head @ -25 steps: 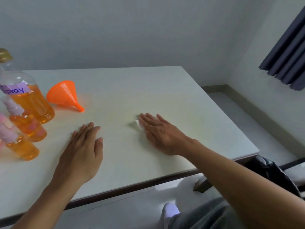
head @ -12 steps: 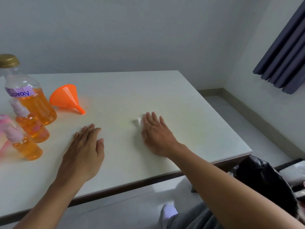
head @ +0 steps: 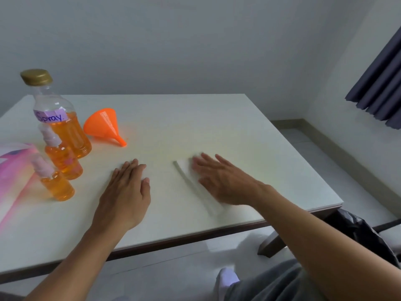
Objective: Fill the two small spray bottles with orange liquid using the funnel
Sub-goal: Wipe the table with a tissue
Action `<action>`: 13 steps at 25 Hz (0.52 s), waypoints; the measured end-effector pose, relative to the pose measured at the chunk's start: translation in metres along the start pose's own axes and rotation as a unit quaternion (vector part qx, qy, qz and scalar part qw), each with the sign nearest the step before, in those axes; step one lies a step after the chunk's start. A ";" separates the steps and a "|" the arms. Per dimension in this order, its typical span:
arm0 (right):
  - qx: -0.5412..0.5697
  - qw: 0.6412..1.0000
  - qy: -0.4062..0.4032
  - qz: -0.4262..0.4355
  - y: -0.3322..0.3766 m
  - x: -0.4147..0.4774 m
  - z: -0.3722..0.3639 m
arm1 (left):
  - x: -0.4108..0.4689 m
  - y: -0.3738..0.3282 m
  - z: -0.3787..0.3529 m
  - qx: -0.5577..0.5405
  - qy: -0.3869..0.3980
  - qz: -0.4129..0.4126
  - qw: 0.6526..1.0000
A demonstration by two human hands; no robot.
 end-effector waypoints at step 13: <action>-0.102 0.991 0.060 -0.060 0.025 -0.012 -0.005 | -0.001 -0.001 0.000 0.007 0.003 -0.004 1.000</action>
Point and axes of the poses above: each hand's wrist, its own x-axis towards the middle knuckle, its own z-axis out of the back of the hand, y = z × x, the point moved 4 cm from there along x, towards the middle knuckle, and after that the axes turned 11 degrees about -z, right-handed, at the moved point
